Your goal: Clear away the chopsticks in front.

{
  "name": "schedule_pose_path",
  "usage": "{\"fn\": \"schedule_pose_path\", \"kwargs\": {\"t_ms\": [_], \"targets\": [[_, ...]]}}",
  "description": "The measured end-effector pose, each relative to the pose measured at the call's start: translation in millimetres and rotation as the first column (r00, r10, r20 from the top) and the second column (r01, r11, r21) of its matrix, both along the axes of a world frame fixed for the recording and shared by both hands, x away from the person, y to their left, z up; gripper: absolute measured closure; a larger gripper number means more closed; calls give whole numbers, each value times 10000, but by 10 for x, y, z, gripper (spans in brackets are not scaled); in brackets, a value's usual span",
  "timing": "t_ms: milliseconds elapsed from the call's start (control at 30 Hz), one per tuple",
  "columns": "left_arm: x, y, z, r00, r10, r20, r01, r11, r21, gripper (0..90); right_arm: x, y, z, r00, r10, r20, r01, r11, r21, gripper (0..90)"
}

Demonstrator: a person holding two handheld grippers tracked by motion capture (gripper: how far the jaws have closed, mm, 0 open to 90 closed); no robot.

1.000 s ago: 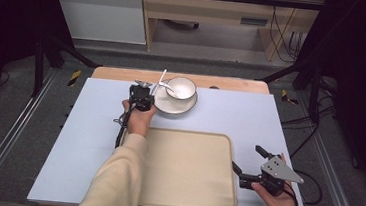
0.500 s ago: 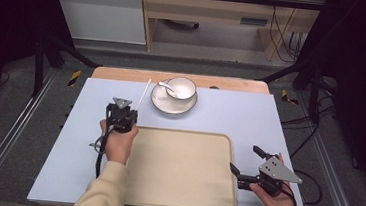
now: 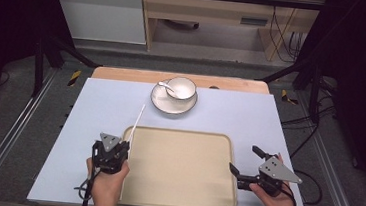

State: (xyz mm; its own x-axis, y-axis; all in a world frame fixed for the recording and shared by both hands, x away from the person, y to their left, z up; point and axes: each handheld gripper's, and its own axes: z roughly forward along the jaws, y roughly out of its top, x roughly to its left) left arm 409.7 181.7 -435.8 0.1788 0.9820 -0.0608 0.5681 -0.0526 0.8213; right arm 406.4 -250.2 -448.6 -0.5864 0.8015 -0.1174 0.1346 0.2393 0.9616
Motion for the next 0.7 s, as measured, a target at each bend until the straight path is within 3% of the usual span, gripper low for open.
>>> {"fn": "schedule_pose_path", "kwargs": {"t_ms": [133,367,400,700], "targets": [[-185,-58,-79,9998,74,-173,-77,9999,-151,851,-4,0,4,10000,-14,-16,14,10000,64,53],[-431,-83,-133,9981,552,-273,-547,9983,196,851,-3,-3,-4,10000,45,-55,-44,9999,131,53],[-458,-69,-146,9978,594,-302,-593,9982,67,851,-3,-2,-5,10000,30,-72,-29,9999,146,53],[-506,-117,-250,9974,465,-560,-463,9989,47,851,0,17,-12,9999,42,-103,-41,10000,69,54]]}}
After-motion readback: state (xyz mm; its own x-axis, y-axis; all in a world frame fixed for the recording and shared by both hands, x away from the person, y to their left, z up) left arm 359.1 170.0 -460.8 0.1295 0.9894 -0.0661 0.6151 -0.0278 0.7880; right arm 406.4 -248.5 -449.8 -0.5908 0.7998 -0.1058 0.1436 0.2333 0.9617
